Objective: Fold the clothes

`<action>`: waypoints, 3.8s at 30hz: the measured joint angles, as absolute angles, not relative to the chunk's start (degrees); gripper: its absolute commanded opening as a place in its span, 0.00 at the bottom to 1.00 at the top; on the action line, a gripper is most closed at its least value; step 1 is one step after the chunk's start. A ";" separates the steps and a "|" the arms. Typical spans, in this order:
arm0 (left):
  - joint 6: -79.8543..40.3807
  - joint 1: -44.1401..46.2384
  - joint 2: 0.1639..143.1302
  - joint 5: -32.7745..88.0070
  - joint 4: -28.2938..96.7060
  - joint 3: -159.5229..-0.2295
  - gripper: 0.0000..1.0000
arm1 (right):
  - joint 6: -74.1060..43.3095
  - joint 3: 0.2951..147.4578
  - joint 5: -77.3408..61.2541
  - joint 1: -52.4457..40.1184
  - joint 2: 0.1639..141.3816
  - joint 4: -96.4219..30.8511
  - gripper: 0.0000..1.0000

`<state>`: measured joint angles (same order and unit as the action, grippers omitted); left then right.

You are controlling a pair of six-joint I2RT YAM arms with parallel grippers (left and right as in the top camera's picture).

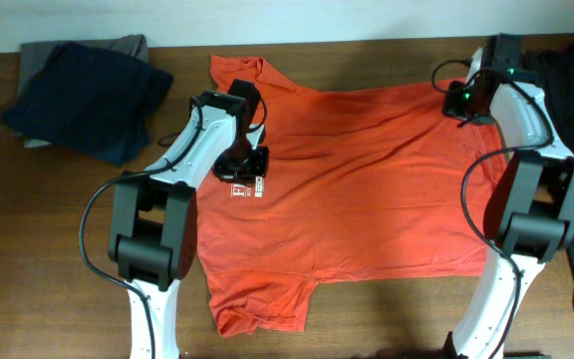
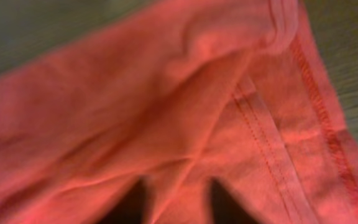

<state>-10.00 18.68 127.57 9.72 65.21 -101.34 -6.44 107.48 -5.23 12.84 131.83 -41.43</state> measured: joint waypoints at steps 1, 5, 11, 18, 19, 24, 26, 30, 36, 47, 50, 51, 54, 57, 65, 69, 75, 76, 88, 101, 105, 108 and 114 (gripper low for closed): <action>-10.00 18.68 127.83 9.72 64.90 -101.34 0.07 | -6.28 107.48 -5.08 13.19 132.77 -41.30 0.15; -10.15 18.68 128.84 9.72 63.07 -101.34 0.07 | -6.09 107.48 -4.91 14.35 134.82 -40.84 0.08; -10.17 18.59 131.15 9.85 61.71 -101.54 0.07 | -6.04 107.48 -2.92 15.03 135.09 -40.66 0.04; -10.57 18.57 131.22 9.10 61.71 -101.62 0.07 | -4.56 107.48 -0.21 15.03 135.31 -42.54 0.04; -10.57 18.50 131.24 9.06 61.71 -101.65 0.07 | -4.27 107.48 0.27 15.07 135.41 -42.81 0.04; -10.57 17.06 131.28 9.08 61.91 -101.73 0.07 | -3.81 107.85 1.34 15.35 135.72 -43.29 0.04; -10.57 15.62 131.28 9.13 61.98 -101.73 0.07 | -3.81 108.05 1.32 15.73 135.85 -43.48 0.04; -10.57 12.62 131.28 9.21 62.08 -101.73 0.07 | -3.79 108.55 1.30 17.12 136.16 -43.83 0.04; -10.55 10.33 131.28 9.28 62.08 -101.73 0.07 | -3.75 108.60 1.76 19.00 136.16 -44.38 0.04; -10.55 10.31 131.74 9.04 63.70 -102.76 0.07 | -5.78 114.13 7.97 19.22 138.21 -51.24 0.04; -10.55 10.13 132.29 7.64 66.74 -104.20 0.07 | -8.36 120.64 9.72 19.94 139.87 -58.11 0.05; -10.55 10.02 132.44 7.20 67.77 -104.79 0.08 | -9.28 123.83 10.15 20.21 140.33 -60.71 0.05; -10.50 9.82 132.42 5.98 69.36 -106.78 0.20 | -12.12 133.88 11.03 20.71 140.64 -67.81 0.11; -10.22 9.93 131.20 5.39 69.30 -107.90 0.77 | -15.44 145.23 11.33 20.86 140.57 -75.81 0.22; -10.59 11.11 119.33 5.13 73.71 -108.40 0.99 | -20.67 171.43 4.05 20.86 140.14 -95.74 0.61; -11.53 11.18 112.31 5.08 78.46 -108.77 0.99 | -19.66 176.86 -3.99 20.80 137.08 -96.97 0.99; -15.00 11.20 103.31 0.99 85.89 -108.77 0.99 | -19.05 176.51 -11.40 19.20 126.48 -96.92 0.99; -15.62 11.18 102.24 0.08 87.00 -108.77 0.99 | -18.87 175.57 -11.94 18.72 124.18 -96.97 0.99; -19.14 11.14 83.11 -4.78 94.13 -108.75 0.99 | -14.39 134.28 -13.89 16.29 85.43 -96.90 0.99; -24.18 11.14 51.33 4.67 91.07 -83.81 0.97 | -13.56 89.49 -14.13 16.29 55.37 -92.62 0.99; -25.15 11.14 49.82 8.84 90.54 -72.86 0.95 | -13.85 81.56 -14.15 16.29 54.06 -90.11 0.99; -25.39 11.14 50.15 10.83 89.12 -65.89 0.95 | -14.57 77.30 -14.33 16.29 55.81 -88.40 0.99; -26.68 11.14 50.46 13.80 85.36 -54.78 0.95 | -15.14 74.56 -14.48 16.29 62.63 -86.52 0.99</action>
